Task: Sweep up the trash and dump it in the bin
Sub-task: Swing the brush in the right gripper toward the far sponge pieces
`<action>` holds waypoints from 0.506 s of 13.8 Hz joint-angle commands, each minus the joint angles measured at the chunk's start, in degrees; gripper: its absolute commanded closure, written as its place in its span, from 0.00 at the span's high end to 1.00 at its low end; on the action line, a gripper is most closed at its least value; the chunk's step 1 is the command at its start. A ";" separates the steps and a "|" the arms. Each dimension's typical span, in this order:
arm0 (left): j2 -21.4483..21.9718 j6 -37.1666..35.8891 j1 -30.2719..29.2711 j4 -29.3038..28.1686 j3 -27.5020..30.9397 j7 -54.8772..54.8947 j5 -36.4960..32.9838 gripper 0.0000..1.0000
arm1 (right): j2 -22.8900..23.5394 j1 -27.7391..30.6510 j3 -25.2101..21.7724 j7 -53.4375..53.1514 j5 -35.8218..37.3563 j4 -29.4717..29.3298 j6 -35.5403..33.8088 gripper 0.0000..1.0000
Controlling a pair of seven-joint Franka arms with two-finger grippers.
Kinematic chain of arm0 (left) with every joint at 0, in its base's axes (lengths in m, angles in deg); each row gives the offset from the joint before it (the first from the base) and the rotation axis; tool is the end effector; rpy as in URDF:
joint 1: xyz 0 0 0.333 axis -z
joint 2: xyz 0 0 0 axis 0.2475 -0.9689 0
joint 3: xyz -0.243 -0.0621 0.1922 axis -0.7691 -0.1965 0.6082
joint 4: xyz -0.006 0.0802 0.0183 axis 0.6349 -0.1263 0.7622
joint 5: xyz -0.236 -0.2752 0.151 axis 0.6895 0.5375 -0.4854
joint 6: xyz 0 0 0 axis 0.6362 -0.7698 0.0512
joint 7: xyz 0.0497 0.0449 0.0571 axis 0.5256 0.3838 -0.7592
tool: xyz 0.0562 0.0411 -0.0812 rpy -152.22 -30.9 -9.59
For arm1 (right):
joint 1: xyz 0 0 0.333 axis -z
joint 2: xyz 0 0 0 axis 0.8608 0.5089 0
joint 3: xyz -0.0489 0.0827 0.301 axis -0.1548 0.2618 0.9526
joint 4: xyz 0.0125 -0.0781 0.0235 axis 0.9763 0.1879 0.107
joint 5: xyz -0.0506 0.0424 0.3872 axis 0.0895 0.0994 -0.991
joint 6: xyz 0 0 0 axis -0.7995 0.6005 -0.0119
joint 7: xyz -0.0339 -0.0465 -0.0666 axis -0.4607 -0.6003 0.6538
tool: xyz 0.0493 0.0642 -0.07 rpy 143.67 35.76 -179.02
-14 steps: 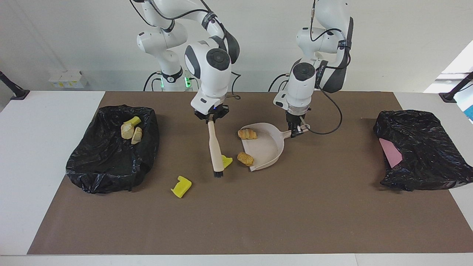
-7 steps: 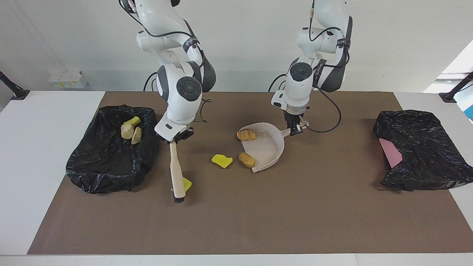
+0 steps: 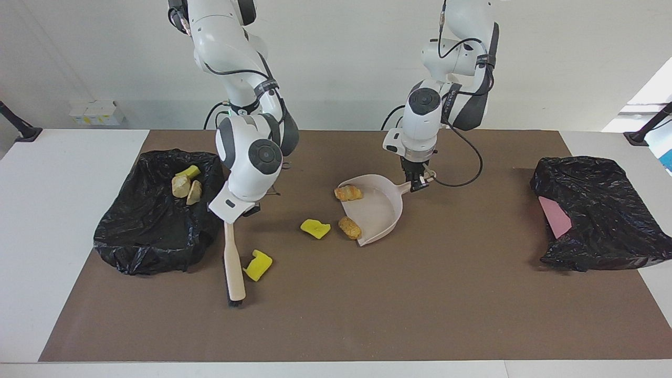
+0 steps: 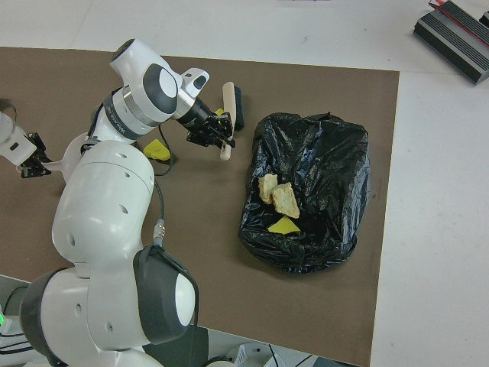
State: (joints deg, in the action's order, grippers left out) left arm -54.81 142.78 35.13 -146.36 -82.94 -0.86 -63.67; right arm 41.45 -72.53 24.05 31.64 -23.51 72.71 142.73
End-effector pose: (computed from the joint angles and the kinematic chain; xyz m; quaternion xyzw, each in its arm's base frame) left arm 0.4611 -0.2601 0.3652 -0.7909 0.6090 0.0461 0.0379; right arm 0.6235 0.1435 0.3622 0.9626 0.1363 -0.0950 0.2139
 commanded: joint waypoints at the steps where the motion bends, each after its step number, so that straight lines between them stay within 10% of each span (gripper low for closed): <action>1: 0.16 -1.96 1.35 0.70 0.46 -2.10 -0.40 0.00 | -0.45 -1.81 1.12 2.20 -8.11 -0.56 -1.10 0.00; 7: 0.33 -1.70 1.70 0.43 0.55 -2.37 -0.40 0.00 | -3.17 -9.46 1.12 0.09 -18.85 2.51 -2.16 0.00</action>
State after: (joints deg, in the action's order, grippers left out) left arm -54.81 142.13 35.84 -146.34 -82.98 -2.41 -63.67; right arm 40.50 -81.30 25.20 31.90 -38.45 72.87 140.94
